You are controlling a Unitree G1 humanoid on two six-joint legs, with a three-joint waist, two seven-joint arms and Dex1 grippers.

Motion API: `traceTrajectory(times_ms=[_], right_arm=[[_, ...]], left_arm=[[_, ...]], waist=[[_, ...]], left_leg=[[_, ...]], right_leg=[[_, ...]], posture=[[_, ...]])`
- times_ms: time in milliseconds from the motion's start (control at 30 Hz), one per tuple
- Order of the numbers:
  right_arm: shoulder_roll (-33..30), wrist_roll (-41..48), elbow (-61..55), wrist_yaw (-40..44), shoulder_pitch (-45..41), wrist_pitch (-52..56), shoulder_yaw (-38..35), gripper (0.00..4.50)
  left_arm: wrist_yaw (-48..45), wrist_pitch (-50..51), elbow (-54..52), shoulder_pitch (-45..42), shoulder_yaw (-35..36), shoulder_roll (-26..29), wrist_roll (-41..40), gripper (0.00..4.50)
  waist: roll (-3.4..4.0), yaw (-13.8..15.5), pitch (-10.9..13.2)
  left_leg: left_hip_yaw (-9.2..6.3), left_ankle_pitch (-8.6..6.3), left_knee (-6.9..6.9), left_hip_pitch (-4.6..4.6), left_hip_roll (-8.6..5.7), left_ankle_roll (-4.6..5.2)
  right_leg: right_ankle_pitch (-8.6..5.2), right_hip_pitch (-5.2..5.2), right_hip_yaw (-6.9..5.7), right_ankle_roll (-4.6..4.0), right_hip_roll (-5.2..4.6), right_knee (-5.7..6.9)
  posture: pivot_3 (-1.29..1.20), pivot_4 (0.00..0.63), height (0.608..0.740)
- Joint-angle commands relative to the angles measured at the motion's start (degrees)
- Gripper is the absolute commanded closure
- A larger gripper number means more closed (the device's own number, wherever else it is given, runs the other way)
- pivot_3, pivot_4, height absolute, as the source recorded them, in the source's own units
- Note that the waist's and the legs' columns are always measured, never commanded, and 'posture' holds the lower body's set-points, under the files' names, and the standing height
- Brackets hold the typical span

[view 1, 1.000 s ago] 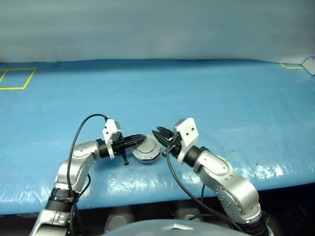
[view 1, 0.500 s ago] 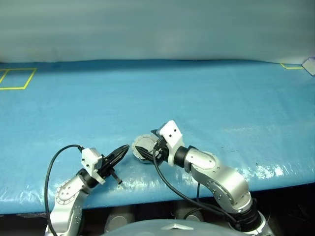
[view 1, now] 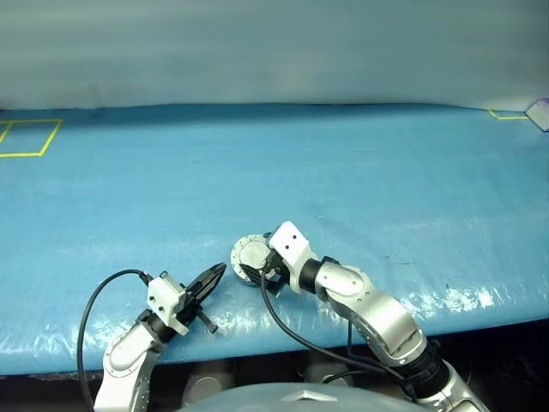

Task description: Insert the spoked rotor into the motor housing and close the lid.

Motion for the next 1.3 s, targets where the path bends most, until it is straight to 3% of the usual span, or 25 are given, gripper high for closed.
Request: traceTrajectory(times_ms=[33,167,567,1300], right_arm=[[0.69,-0.86,-0.71,0.58,-0.42,-2.51,-0.41,0.39],[1.09,-1.06,-0.64,1.13,-0.49,-2.32,-0.6,1.43],[0.88,-1.11,-1.63,3.15,-2.49,-0.1,-1.62,1.43],[1.71,-4.43,2.56,2.0,0.32,-1.45,-0.09,1.43]], left_arm=[[0.09,-3.42,1.96,-0.28,-0.4,-0.28,0.12,4.5],[-0.31,-6.35,6.0,-0.94,-0.12,-0.17,0.21,4.5],[-1.9,-10.75,13.12,-2.91,-0.66,0.09,-0.48,4.5],[-2.28,-12.56,15.87,-4.72,-0.7,0.51,0.18,4.5]], waist=[[0.0,0.0,0.0],[-0.01,0.01,0.01],[0.03,0.01,0.02],[0.26,0.1,-0.02]], left_leg=[[-0.01,0.0,0.0,0.0,0.0,0.0],[-0.02,-0.01,0.0,0.0,0.02,-0.01],[-0.03,-0.02,0.0,-0.02,0.05,-0.03],[-0.06,-0.04,-0.02,0.04,0.19,-0.05]], right_leg=[[0.0,0.0,0.0,0.0,0.0,0.0],[0.0,-0.03,0.0,0.0,0.0,0.0],[0.0,-0.15,-0.02,0.0,-0.01,0.0],[-0.01,-0.2,-0.14,0.0,-0.03,0.01]], posture=[[0.0,0.15,0.74],[0.0,0.15,0.74],[0.0,0.15,0.74],[0.0,0.15,0.74]])
